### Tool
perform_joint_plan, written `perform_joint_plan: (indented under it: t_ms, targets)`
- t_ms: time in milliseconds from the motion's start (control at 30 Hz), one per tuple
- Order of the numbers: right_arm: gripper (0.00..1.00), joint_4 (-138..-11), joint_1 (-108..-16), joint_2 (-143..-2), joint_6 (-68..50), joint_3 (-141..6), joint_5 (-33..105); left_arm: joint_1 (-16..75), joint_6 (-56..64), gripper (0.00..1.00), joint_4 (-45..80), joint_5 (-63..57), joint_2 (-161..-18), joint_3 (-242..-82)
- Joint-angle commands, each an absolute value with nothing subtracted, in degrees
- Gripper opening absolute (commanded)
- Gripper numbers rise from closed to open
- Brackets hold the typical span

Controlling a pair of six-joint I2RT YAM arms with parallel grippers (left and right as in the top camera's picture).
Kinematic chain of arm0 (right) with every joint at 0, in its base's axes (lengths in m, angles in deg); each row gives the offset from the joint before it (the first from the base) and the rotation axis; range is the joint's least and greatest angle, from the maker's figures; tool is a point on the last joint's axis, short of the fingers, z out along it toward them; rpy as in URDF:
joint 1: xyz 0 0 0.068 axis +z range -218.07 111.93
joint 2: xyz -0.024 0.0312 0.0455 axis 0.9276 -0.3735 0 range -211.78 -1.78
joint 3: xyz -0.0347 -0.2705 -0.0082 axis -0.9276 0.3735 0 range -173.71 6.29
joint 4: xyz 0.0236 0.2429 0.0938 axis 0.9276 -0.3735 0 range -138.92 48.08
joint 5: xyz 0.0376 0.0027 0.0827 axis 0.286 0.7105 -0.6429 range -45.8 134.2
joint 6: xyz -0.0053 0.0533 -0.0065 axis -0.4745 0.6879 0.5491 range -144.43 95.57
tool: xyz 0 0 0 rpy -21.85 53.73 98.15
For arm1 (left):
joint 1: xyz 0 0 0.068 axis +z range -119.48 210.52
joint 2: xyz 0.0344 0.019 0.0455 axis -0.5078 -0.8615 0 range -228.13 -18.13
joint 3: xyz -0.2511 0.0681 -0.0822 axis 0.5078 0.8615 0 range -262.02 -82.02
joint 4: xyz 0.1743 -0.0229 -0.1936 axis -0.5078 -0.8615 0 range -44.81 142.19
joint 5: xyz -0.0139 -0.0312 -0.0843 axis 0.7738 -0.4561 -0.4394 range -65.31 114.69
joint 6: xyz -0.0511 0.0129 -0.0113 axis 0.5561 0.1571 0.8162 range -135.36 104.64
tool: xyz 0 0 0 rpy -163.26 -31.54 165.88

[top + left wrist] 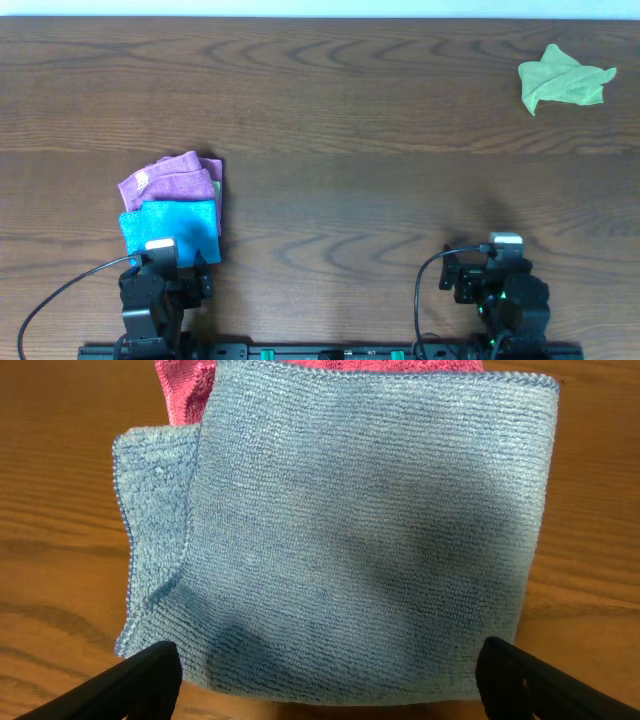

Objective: Fold the cloth

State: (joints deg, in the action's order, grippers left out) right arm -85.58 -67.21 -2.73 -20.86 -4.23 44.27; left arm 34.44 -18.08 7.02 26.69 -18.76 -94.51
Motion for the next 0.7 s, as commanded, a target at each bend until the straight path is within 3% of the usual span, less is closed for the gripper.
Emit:
perform_joint_plan:
  t_ms: [0,667]
  targets:
    - [0.99,-84.9,-67.8,-2.1,-24.1,-3.1,43.1,34.6,-17.0,0.95,5.1,27.7,-18.3,-92.4]
    - [0.99,-85.0,-67.8,-2.1,-24.9,-3.0,43.3,34.6,-17.0,0.95,5.1,27.7,-18.3,-92.4]
